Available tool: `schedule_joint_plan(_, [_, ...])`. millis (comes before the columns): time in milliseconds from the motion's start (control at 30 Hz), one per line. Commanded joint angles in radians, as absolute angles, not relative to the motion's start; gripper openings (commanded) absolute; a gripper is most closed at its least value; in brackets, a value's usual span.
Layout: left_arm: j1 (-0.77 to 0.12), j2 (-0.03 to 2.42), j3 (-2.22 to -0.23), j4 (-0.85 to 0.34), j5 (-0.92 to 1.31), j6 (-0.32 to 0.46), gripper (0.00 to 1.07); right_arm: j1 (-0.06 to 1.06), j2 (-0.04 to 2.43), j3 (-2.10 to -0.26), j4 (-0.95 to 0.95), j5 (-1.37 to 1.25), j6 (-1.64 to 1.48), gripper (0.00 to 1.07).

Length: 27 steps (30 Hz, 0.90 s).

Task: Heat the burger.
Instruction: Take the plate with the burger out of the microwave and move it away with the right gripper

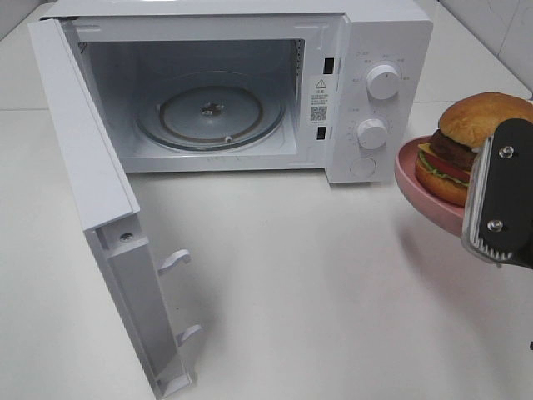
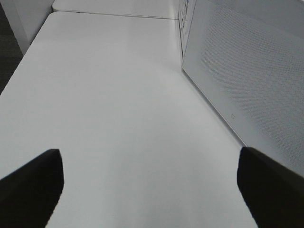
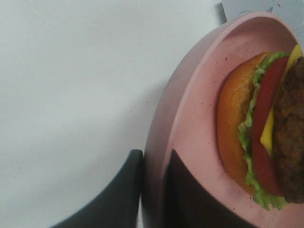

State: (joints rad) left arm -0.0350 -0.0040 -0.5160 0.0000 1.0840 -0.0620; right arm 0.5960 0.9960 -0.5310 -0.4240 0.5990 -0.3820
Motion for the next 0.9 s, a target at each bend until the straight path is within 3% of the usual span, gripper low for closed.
schedule_joint_plan(33, [-0.032, -0.018, -0.516, -0.010, 1.067, -0.062, 0.91, 0.593, 0.982, -0.542, -0.485, 0.576, -0.320, 0.04])
schedule_joint_plan(433, [-0.032, -0.018, -0.516, -0.010, 1.067, -0.062, 0.91, 0.593, 0.982, -0.542, -0.534, 0.710, -0.163, 0.04])
schedule_joint_plan(633, [-0.032, -0.018, -0.516, -0.010, 1.067, -0.062, 0.91, 0.593, 0.982, -0.542, -0.715, 0.787, 0.151, 0.05])
schedule_joint_plan(900, [-0.032, -0.018, -0.516, -0.010, 1.067, -0.062, 0.91, 0.593, 1.051, -0.542, -0.801, 0.893, 0.386, 0.05])
